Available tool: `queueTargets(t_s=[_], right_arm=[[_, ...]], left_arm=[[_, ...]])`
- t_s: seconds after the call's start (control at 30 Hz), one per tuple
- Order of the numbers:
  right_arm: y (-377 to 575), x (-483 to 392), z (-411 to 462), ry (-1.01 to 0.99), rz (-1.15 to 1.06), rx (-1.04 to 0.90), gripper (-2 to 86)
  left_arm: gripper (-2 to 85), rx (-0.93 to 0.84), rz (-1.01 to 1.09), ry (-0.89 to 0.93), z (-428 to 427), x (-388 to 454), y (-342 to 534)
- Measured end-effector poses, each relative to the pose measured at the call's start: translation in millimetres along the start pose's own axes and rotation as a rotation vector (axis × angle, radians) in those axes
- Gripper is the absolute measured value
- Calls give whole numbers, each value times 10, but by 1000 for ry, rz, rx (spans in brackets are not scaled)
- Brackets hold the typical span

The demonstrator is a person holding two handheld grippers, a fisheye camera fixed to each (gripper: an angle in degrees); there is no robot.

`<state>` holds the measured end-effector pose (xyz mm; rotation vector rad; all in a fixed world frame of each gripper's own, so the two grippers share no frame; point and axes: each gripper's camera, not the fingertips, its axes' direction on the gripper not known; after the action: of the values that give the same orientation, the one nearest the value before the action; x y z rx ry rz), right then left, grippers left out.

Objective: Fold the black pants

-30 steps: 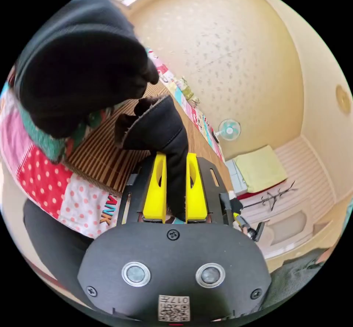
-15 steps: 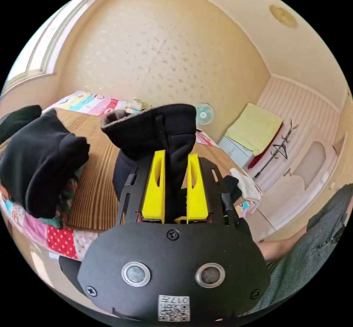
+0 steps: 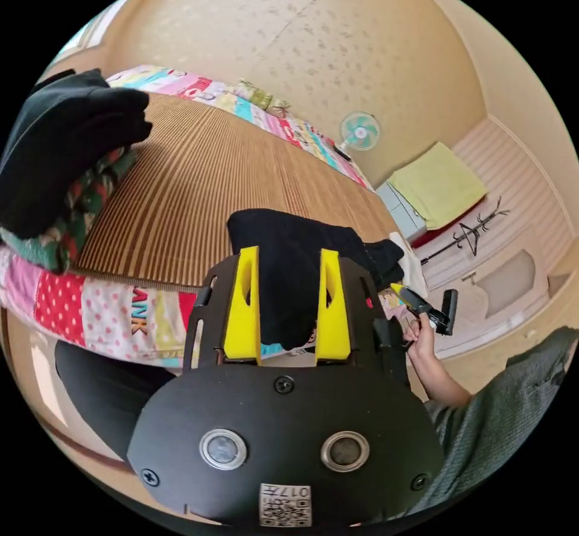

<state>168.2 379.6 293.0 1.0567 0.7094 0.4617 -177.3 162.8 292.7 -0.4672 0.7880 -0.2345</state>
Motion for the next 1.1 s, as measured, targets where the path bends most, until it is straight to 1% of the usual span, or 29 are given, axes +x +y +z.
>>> queueTargets(t_s=[0.03,0.07,0.1,0.13,0.17,0.2,0.23,0.27,0.33,0.37,0.4,0.43,0.47,0.5,0.53,0.57,0.63,0.67,0.73,0.77,0.83,0.9,0.97,1.0,1.03,1.07,1.1], right_arm=[[-110,-171,65,35,-88,19,5],[-215,-339,215,101,-180,7,5],[-262,-409,320,142,-222,-13,5],[-339,-517,601,230,-300,-89,5],[-385,-568,977,313,-360,-233,4],[-391,-563,1191,351,-367,-324,4],[-349,-482,1641,433,-310,-516,4],[-265,-504,1755,479,-291,-454,3],[-107,-636,1783,555,-324,-355,3],[-36,-725,1833,581,-346,-355,2],[-11,-762,1838,570,-341,-353,2],[30,-815,1842,504,-310,-350,3],[62,-854,1856,409,-276,-353,3],[74,-873,1869,350,-261,-357,3],[99,-912,1919,221,-237,-372,4],[120,-956,1987,99,-229,-389,4],[128,-1031,2071,-45,-255,-401,4],[107,-1059,2096,-99,-276,-397,5],[47,-984,2073,-132,-253,-386,5],[9,-859,2019,-123,-216,-381,6],[-2,-575,1905,-64,-147,-397,7],[90,-173,1809,-58,-52,-473,9],[301,388,1584,-179,58,-576,14],[357,535,1495,-204,95,-584,15],[448,805,1308,-245,172,-579,21],[512,1042,1105,-304,234,-543,28],[533,1149,1007,-341,262,-518,33]], left_arm=[[203,-103,-67,54,236,-196,1],[206,-154,-101,94,365,-291,17],[207,-219,-181,192,585,-477,87],[204,-185,-262,275,633,-639,177],[195,-165,-297,317,624,-703,213],[177,-181,-354,428,686,-801,257],[153,-199,-406,514,726,-875,298],[141,-202,-426,565,734,-899,317],[104,-219,-456,761,712,-859,307],[99,-215,-438,771,652,-804,276],[93,-204,-364,743,467,-647,166],[91,-179,-275,697,223,-462,34],[90,-161,-231,676,91,-366,-28],[89,-122,-144,633,-164,-166,-141],[89,-85,-65,587,-396,57,-240],[88,-67,-29,566,-492,176,-281],[87,-28,105,479,-674,708,-404],[87,-28,143,453,-663,860,-427],[87,-46,235,367,-363,1433,-450],[88,-52,253,354,-239,1563,-427],[102,-132,430,278,328,2068,-262],[114,-192,543,225,673,2259,-126],[114,-233,557,307,815,2203,-78],[101,-205,588,415,765,2086,-67],[77,-151,606,481,670,1902,-68],[66,-126,586,479,631,1781,-80],[43,-94,505,421,582,1506,-119]])
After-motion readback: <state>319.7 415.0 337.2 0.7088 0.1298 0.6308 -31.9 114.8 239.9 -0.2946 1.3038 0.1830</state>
